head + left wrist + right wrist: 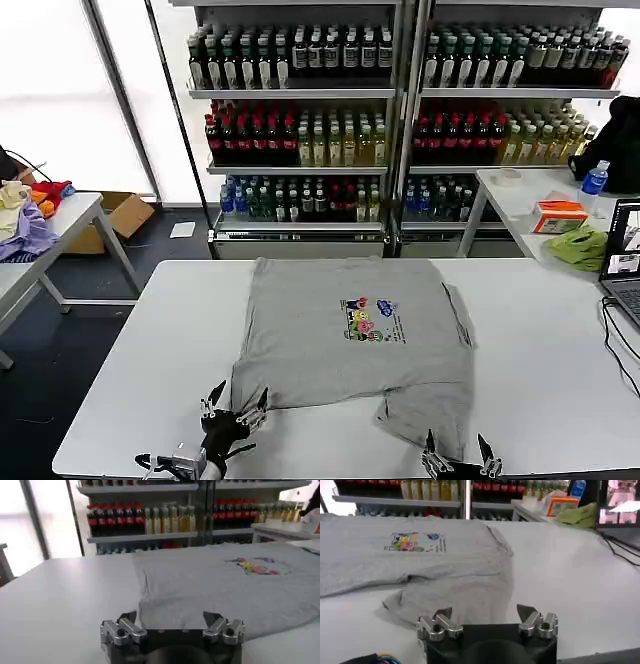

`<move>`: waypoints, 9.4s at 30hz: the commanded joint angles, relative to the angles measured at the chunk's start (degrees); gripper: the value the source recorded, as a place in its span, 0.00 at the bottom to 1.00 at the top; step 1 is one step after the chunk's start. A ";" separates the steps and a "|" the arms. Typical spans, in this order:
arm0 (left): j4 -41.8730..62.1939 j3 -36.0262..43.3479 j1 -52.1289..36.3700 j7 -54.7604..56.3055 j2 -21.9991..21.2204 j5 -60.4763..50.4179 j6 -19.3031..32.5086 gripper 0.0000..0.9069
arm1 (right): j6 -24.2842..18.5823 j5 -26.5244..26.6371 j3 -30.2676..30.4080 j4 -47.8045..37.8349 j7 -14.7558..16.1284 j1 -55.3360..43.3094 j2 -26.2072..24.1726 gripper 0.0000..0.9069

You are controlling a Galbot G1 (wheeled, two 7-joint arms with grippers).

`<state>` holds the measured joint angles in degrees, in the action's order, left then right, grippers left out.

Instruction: Fold and organize the clothes.

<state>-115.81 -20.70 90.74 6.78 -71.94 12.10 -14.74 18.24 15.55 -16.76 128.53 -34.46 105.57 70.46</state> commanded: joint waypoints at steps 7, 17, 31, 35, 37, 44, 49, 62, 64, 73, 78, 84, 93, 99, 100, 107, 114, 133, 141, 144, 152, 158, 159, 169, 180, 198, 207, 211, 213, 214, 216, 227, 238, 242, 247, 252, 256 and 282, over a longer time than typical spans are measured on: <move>0.68 0.11 0.71 0.09 0.80 1.59 -1.56 0.72 | -0.49 0.34 0.56 -3.43 -0.39 -0.64 0.90 1.00; 0.34 0.49 1.92 0.16 1.41 1.74 -3.07 0.00 | -2.83 1.61 1.72 -8.09 0.83 -1.44 1.68 0.00; 0.42 1.44 0.79 0.04 0.69 1.29 -0.77 0.00 | -8.47 -0.91 0.71 -5.02 5.34 -4.68 1.78 0.00; -0.72 1.49 -0.02 -0.05 0.01 1.63 0.51 0.00 | -9.01 -4.02 0.07 -2.00 6.93 -6.19 1.77 0.00; -1.86 1.01 -0.45 -0.08 -0.56 2.15 1.53 0.00 | -9.12 -5.44 -0.28 -0.99 7.62 -7.68 1.75 0.00; -4.85 -0.19 -3.35 -0.42 -2.88 2.73 3.07 0.00 | -8.72 -5.85 -1.74 -3.15 8.57 -14.56 2.33 0.00; -3.06 -0.64 -6.61 -0.47 -4.12 4.26 3.99 0.00 | -7.98 -5.10 -2.33 -5.87 9.92 -20.13 3.28 0.00; 9.36 -0.32 -19.81 0.21 -4.50 7.59 3.46 0.00 | -5.97 -2.36 -2.61 -18.60 11.51 -35.58 2.28 0.00; 10.62 -0.22 -21.57 0.23 -4.48 7.77 3.36 0.00 | -5.72 -2.24 -2.36 -20.50 11.55 -37.05 2.33 0.00; 17.50 0.28 -26.23 0.41 -4.09 8.33 3.20 0.00 | -4.81 -1.42 -1.21 -27.20 12.00 -43.71 2.12 0.00; 20.31 0.81 -28.52 0.65 -4.09 8.55 3.07 0.00 | -3.94 -1.45 -0.89 -31.19 12.48 -47.97 2.56 0.00; 22.87 1.49 -30.84 0.82 -4.39 8.54 2.92 0.00 | -2.84 -1.21 -0.15 -33.61 12.86 -51.33 3.03 0.00; 25.42 2.46 -33.06 0.67 -4.27 8.48 2.72 1.00 | 1.10 -0.54 0.61 -35.21 14.00 -51.73 3.25 0.98; 25.26 2.50 -32.88 0.30 -3.71 8.63 0.88 1.00 | 2.71 2.44 0.08 -34.24 10.93 -51.90 4.52 1.00; 24.95 2.52 -32.77 0.33 -3.68 8.77 0.48 1.00 | 2.81 4.14 -0.05 -33.73 9.50 -52.11 4.78 1.00; 18.08 2.35 -30.81 2.11 -3.16 11.79 -4.29 1.00 | 4.90 11.08 -0.15 -26.66 3.46 -51.40 5.16 1.00; 13.85 2.29 -28.59 2.83 -3.02 10.84 -5.82 1.00 | 5.89 8.15 -1.10 -22.58 2.10 -45.68 3.75 1.00; 12.88 1.17 -21.85 2.72 -1.79 6.20 -6.10 1.00 | 9.23 8.76 -4.00 -21.84 0.62 -37.09 1.12 1.00; 15.25 1.48 -23.43 3.34 -1.71 5.77 -6.34 1.00 | 9.54 9.37 -3.76 -25.34 1.19 -38.01 1.15 1.00; 16.18 1.69 -23.78 3.34 -1.49 5.44 -6.54 1.00 | 9.52 9.47 -3.64 -26.77 1.53 -38.35 1.21 1.00; 17.15 1.72 -23.94 3.34 -0.85 5.36 -7.03 0.23 | 9.45 10.90 -3.33 -31.06 2.34 -38.56 1.72 1.00; 18.00 2.12 -24.12 3.12 -0.75 4.92 -7.03 0.00 | 7.88 10.99 -3.35 -32.82 4.22 -38.51 2.31 0.00; 18.08 2.15 -24.14 3.07 -0.69 4.90 -7.02 0.00 | 7.73 10.97 -3.30 -32.74 4.42 -38.39 2.30 0.00; 17.90 4.12 -23.09 3.27 0.26 4.47 -6.41 0.00 | 7.62 11.46 -3.21 -30.07 4.24 -36.77 2.09 0.00; 9.24 3.67 -18.52 3.54 2.24 4.84 -6.13 0.00 | 9.25 12.13 -3.85 -14.04 1.66 -30.67 1.25 0.00; -23.80 -1.64 20.65 7.93 11.61 5.70 -5.19 0.01 | 4.52 7.36 -10.02 5.70 -5.41 2.97 -5.60 0.00; -19.33 0.26 25.49 8.98 9.66 3.60 -2.42 0.00 | 2.11 7.42 -10.13 3.83 -8.78 8.72 -4.59 0.40; -17.99 0.58 24.01 9.34 9.20 3.30 -2.93 0.06 | 2.05 6.50 -9.59 5.05 -9.19 9.21 -3.92 1.00; -18.54 1.14 24.07 9.33 8.93 2.97 -3.07 0.79 | 1.86 5.82 -9.46 5.83 -9.41 9.47 -3.75 1.00; -18.96 1.54 24.52 9.23 8.73 2.54 -3.16 1.00 | 1.82 5.57 -9.47 6.32 -9.66 9.53 -3.68 1.00; -20.04 2.29 24.76 9.23 8.45 2.31 -3.72 1.00 | 1.67 5.56 -9.76 8.14 -10.38 9.69 -3.32 1.00; -31.46 -0.26 19.73 7.29 6.71 6.98 -2.35 1.00 | -3.70 5.27 -18.83 13.81 -4.01 -5.04 0.32 1.00; -12.97 -3.48 -8.78 -5.30 9.18 11.65 2.30 1.00 | 1.72 3.76 -17.51 -10.38 20.90 -35.23 -8.07 1.00; -3.16 -0.65 -19.61 -6.48 10.87 14.28 0.17 1.00 | 7.04 5.27 -9.98 -17.76 20.00 -43.10 -10.57 1.00; 10.37 6.41 -31.63 -6.01 10.86 19.89 -5.00 1.00 | 9.90 10.93 0.71 -31.53 10.85 -57.52 -9.51 1.00; 21.27 10.63 -39.97 -5.26 9.73 20.34 -7.08 1.00 | 8.58 11.64 5.00 -40.54 13.37 -63.38 -8.21 1.00; 26.00 13.19 -42.98 -5.25 8.96 20.21 -8.44 1.00 | 8.17 12.66 7.27 -47.39 15.05 -66.92 -6.76 1.00; 22.02 13.33 -37.97 -1.96 10.99 21.37 -15.01 1.00 | 10.01 12.73 6.05 -54.71 17.48 -66.80 -0.58 1.00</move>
<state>-92.77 -7.87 52.15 4.61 -61.42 32.89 -28.60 27.94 28.13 -11.30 77.25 -17.55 39.79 68.69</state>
